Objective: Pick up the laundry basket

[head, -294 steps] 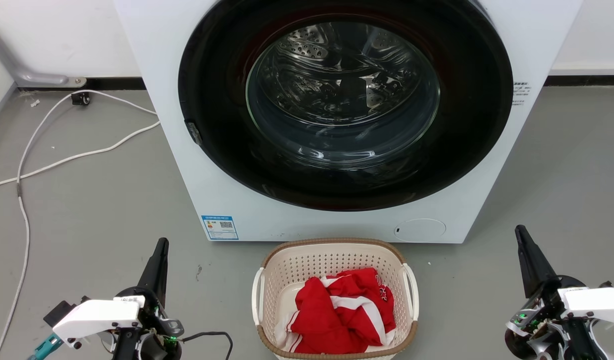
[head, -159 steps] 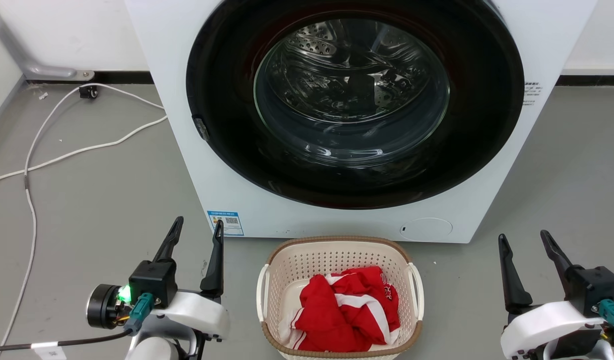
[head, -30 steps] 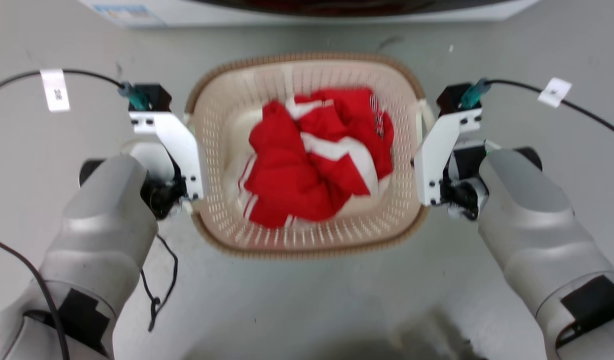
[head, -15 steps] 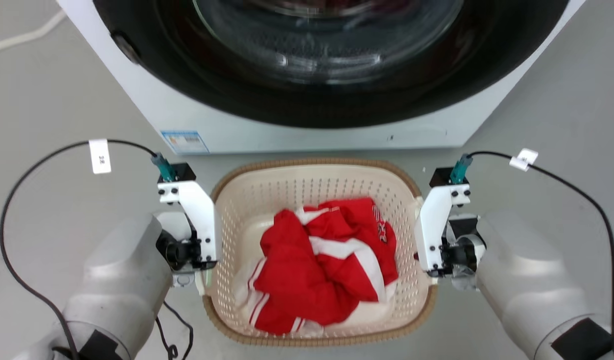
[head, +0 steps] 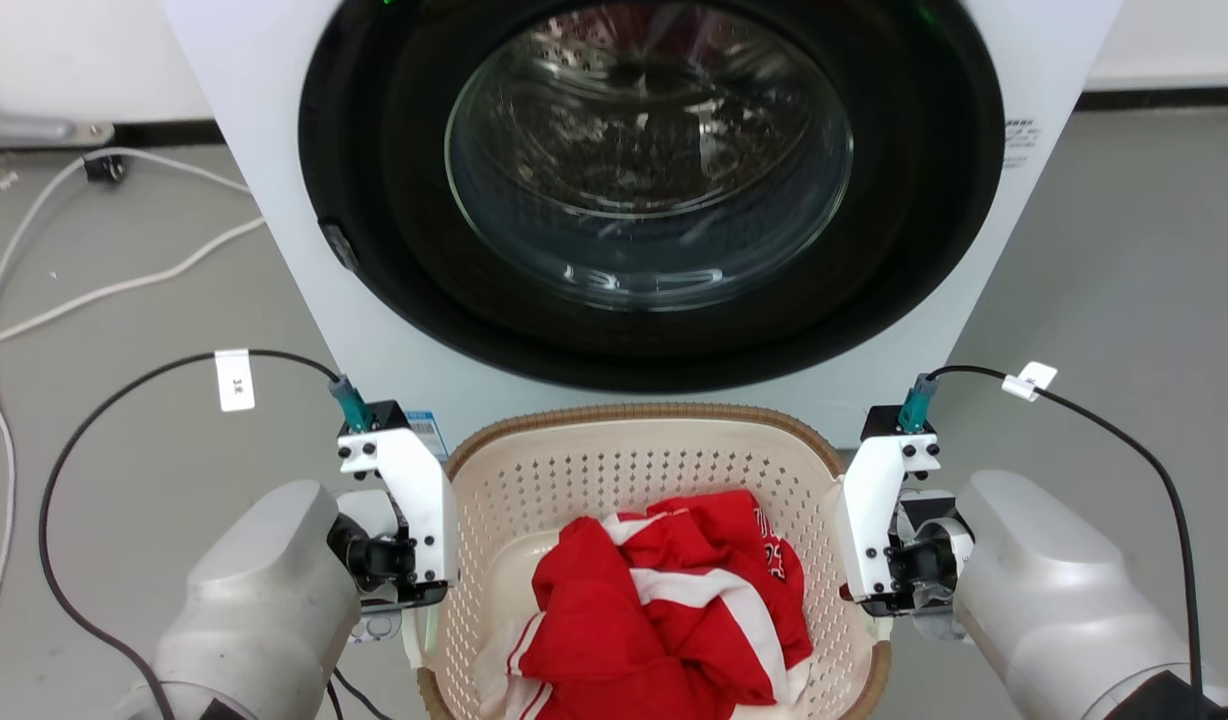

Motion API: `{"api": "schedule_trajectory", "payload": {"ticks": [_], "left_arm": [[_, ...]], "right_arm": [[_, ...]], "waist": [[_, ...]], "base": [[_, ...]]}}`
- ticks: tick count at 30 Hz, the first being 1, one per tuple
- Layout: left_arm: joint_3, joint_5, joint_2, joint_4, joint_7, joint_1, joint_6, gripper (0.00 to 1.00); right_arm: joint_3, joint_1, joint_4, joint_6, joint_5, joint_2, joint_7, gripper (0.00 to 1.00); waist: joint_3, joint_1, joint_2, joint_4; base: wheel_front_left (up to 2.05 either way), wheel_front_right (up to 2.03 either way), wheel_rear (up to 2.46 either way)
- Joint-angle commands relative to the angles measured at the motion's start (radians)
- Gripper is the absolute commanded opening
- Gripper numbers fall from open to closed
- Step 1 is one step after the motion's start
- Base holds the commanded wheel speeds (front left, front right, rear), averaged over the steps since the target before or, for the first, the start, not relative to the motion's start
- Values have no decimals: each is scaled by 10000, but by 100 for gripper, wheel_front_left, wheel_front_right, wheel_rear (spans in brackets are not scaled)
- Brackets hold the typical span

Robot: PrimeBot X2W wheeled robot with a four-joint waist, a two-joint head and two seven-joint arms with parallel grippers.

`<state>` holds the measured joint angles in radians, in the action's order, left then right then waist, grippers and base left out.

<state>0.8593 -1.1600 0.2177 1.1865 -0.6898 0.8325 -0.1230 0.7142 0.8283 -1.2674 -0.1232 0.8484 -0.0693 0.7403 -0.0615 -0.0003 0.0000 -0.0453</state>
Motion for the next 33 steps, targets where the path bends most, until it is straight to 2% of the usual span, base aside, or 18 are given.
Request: {"api": "schedule_trajectory", "payload": {"ticks": [1, 19, 33], "left_arm": [[-7, -141, -398, -177, 37, -57, -130, 0], [224, -415, -593, -134, 164, -267, -130, 0], [397, -555, -583, -259, 349, -266, -133, 0]], "right_arm": [[21, -75, 98, -135, 130, 347, -3, 0], [108, 0, -136, -136, -83, 345, 67, 0], [-192, -39, -146, -136, -284, 348, 63, 0]], "waist": [[370, 3, 0, 25], [1206, 3, 0, 66], [1234, 3, 0, 100]], "base": [[0, 0, 0], [0, 0, 0], [0, 0, 0]]}}
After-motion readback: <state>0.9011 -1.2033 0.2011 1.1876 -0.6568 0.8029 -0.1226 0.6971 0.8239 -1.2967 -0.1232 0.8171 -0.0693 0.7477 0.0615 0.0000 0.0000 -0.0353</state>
